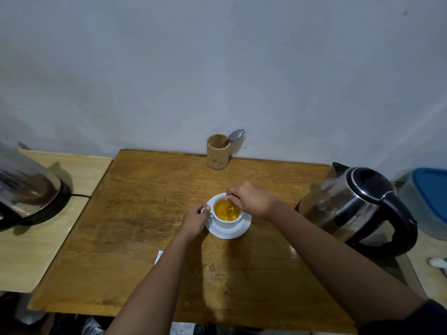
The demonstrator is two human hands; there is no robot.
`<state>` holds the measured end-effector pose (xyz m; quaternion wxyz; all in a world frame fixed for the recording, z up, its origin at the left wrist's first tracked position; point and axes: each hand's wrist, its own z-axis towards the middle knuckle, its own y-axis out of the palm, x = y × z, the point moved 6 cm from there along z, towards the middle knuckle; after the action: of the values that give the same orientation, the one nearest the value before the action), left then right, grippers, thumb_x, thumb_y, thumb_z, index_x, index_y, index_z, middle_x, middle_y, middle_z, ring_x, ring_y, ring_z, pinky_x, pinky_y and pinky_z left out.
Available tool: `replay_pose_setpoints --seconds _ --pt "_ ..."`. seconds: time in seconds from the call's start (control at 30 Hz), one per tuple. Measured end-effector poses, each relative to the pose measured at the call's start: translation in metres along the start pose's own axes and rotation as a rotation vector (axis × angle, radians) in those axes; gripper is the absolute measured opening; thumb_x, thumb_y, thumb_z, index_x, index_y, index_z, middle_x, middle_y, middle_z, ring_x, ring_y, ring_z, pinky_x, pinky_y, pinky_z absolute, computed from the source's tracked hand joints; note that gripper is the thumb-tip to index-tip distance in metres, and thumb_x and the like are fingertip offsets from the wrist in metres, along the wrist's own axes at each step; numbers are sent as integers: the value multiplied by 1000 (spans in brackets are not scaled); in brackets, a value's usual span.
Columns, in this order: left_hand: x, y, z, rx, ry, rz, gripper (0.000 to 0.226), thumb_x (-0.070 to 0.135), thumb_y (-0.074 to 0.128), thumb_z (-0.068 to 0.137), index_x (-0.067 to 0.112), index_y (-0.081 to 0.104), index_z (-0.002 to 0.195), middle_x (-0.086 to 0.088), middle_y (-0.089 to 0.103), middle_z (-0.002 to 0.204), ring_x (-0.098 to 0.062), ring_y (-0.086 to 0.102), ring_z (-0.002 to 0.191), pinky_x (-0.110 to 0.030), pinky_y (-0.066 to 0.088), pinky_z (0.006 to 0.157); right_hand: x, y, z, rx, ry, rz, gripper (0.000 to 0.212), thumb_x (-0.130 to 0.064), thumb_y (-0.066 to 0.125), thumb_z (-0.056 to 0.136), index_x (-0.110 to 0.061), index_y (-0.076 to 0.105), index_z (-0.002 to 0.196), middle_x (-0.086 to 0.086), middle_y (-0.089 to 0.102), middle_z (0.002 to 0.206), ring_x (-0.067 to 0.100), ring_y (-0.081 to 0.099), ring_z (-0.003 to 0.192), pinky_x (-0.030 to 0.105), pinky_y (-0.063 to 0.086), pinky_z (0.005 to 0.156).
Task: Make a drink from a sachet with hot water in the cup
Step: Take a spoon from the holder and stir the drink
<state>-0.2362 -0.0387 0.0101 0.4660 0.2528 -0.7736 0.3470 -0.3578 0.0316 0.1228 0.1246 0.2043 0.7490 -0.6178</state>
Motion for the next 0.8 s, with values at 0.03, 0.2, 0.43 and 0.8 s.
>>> replay_pose_setpoints --seconds 0.03,0.2,0.43,0.8 --pt "0 0 0 -1 0 2 19 17 44 94 16 57 80 0 54 78 -16 46 76 -27 35 63 -1 0 1 14 -4 -13 31 -28 43 97 -6 63 106 13 67 101 24 60 90 41 51 79" --pt "-2 0 2 -6 -2 -1 17 17 45 93 15 58 83 -2 56 81 -17 48 78 -28 37 64 -3 3 3 143 -17 -11 31 -26 43 97 -5 66 99 12 68 95 24 60 86 40 50 75" --pt "-2 0 2 2 9 -3 23 16 45 93 21 56 73 2 54 75 -15 46 74 -27 35 63 -9 4 0 233 -41 155 27 -19 50 94 1 68 88 15 68 83 14 51 69 12 33 57" --pt "-5 0 5 -4 -7 9 16 17 45 93 13 58 84 -7 56 85 -20 48 81 -27 36 63 0 -9 0 -67 97 241 23 -24 51 94 -6 66 98 13 73 92 14 64 77 30 52 72"
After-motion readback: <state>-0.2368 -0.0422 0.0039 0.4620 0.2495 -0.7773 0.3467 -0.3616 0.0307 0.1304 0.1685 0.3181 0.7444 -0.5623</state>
